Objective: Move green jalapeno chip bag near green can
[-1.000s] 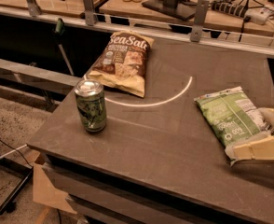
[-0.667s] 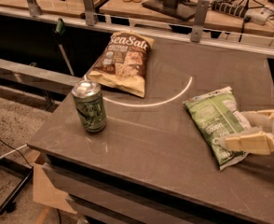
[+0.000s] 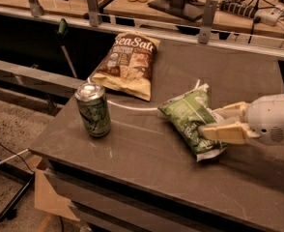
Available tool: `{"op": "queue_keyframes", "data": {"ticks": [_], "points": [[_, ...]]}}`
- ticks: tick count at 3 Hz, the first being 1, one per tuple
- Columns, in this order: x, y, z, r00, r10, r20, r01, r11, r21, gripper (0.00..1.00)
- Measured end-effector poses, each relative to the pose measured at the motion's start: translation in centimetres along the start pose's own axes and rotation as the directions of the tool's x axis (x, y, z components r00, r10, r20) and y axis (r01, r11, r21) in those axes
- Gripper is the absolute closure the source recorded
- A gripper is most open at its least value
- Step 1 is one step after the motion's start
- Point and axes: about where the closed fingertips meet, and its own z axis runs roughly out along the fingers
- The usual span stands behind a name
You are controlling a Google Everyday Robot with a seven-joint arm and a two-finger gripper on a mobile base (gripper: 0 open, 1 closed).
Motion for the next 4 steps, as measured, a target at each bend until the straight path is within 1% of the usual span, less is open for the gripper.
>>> {"op": "queue_keyframes", "data": {"ticks": [1,2,3,4], "points": [[-5.2,2.9,2.5,0.991,-0.110,0.076,0.122,0.9756,-0.182,1.00],[-8.4,5.4,4.2,0.972,-0.199,0.124,0.227,0.9322,-0.282,1.00],[-9.1,7.1,6.4,0.962,-0.247,0.117,0.272,0.8982,-0.345,0.84],[-8.3,8.0,8.1,0.960,-0.268,0.080,0.278,0.8881,-0.366,0.61]]}}
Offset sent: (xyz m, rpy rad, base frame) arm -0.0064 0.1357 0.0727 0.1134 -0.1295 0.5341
